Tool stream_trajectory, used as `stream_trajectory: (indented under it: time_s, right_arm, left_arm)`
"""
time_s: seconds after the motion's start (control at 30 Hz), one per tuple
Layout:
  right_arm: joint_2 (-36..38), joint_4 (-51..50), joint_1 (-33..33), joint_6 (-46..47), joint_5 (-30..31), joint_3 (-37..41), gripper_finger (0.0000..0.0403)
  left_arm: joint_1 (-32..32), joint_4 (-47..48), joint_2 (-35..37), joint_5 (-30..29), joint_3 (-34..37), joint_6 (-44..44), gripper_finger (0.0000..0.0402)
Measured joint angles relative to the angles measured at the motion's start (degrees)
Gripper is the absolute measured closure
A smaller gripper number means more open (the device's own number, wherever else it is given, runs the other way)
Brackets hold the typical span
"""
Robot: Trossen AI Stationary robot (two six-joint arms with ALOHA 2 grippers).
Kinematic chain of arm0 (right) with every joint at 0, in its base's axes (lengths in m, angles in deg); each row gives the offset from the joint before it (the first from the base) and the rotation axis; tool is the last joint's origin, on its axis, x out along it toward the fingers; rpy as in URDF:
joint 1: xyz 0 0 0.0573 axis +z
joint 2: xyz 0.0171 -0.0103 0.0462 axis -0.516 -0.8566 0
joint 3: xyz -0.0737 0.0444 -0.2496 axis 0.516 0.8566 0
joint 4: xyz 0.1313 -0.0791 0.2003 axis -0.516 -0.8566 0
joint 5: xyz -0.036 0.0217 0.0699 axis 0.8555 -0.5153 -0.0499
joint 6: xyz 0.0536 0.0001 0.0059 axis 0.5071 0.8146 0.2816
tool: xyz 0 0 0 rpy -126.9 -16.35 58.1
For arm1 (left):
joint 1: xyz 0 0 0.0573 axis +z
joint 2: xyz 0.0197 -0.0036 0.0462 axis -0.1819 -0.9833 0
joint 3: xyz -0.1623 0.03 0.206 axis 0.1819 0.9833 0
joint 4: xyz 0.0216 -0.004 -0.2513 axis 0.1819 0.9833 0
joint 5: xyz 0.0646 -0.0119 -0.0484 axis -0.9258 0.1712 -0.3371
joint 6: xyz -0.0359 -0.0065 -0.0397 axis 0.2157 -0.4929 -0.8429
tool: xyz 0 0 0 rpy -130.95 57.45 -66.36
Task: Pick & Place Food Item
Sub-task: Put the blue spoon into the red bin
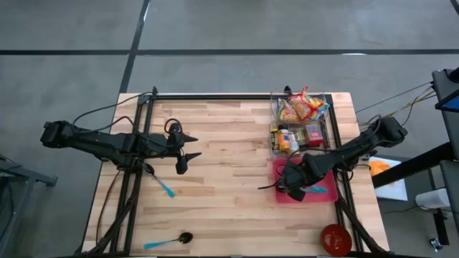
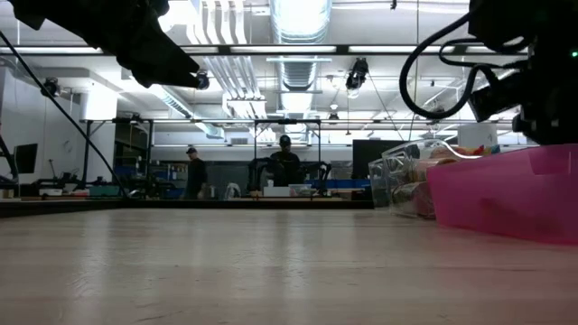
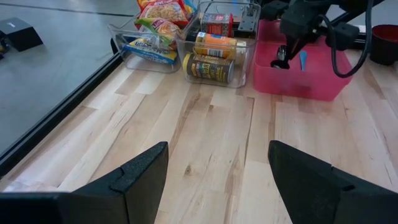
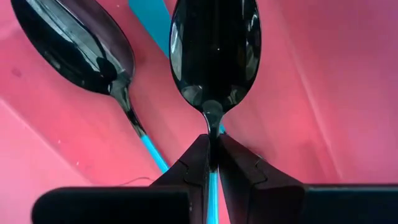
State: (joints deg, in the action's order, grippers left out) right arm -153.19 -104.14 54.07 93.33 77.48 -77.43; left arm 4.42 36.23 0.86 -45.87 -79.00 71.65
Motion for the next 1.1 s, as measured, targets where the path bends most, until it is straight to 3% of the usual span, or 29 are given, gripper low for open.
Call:
stream_trajectory:
  time_s: [1.1]
  right_arm:
    - [0.0, 3.8, 0.0, 3.5, 1.3, 1.3, 0.0378]
  left_arm:
    - [0.0, 0.0, 0.0, 0.0, 0.0, 0.2, 0.0121]
